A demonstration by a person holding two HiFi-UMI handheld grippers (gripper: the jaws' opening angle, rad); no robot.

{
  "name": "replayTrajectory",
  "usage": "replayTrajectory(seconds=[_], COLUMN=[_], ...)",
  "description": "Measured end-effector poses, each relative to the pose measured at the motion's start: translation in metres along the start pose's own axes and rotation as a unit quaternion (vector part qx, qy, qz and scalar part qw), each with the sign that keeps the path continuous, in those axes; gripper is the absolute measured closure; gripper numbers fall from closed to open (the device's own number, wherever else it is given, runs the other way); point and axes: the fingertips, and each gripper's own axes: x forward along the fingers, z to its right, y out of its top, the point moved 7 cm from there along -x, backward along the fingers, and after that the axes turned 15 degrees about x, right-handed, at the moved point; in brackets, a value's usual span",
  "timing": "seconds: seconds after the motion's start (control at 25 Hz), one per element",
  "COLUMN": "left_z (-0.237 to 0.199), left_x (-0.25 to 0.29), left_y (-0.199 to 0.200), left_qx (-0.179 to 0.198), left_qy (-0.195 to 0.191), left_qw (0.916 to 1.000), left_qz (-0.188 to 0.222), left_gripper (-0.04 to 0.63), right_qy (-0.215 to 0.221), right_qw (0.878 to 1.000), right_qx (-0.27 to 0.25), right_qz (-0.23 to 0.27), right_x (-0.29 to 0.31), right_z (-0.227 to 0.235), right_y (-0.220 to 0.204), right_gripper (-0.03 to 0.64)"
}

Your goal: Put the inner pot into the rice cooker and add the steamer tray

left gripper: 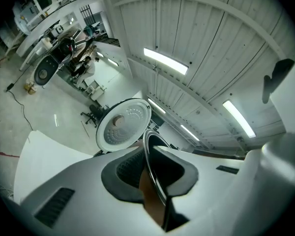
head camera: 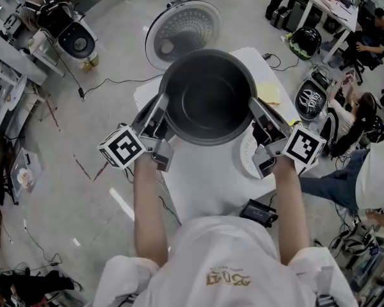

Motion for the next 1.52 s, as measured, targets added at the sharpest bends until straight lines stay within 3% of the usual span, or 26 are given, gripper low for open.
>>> replayTrajectory(seconds=[0.2,0.36,0.52,0.76,1.52], left_z=[-0.006,-0.015,-0.029,-0.040,-0.079], left_x=[0.016,0.024,0.035,0.050,0.084], left_y=[-0.010,-0.013,-0.019,-0.024,-0.069], left_qx=[-0.034,-0.040,-0.050,-0.056,-0.041], left_qy=[0.004,-0.019,0.003,-0.018,0.037], left_qw=[0.9994,0.9989,0.9987,0.9982,0.9952], left_qz=[0.009,0.012,-0.007,-0.006,-0.080], left_gripper=[0.541,0.543,0.545,0.545,0.535], right_qy=[0.013,0.006,-0.003,-0.013,-0.097], right_qw=[1.000,1.000,1.000,0.999,0.993], right_qx=[0.008,0.018,0.022,0.034,0.055], right_qz=[0.004,0.006,0.006,0.003,-0.038], right_x=[0.004,0.012,0.021,0.034,0.056], right_z=[0.017,0.025,0.039,0.053,0.127], right_y=[0.016,0.012,0.019,0.020,0.023], right_gripper=[0.572,0.572,0.574,0.575,0.575])
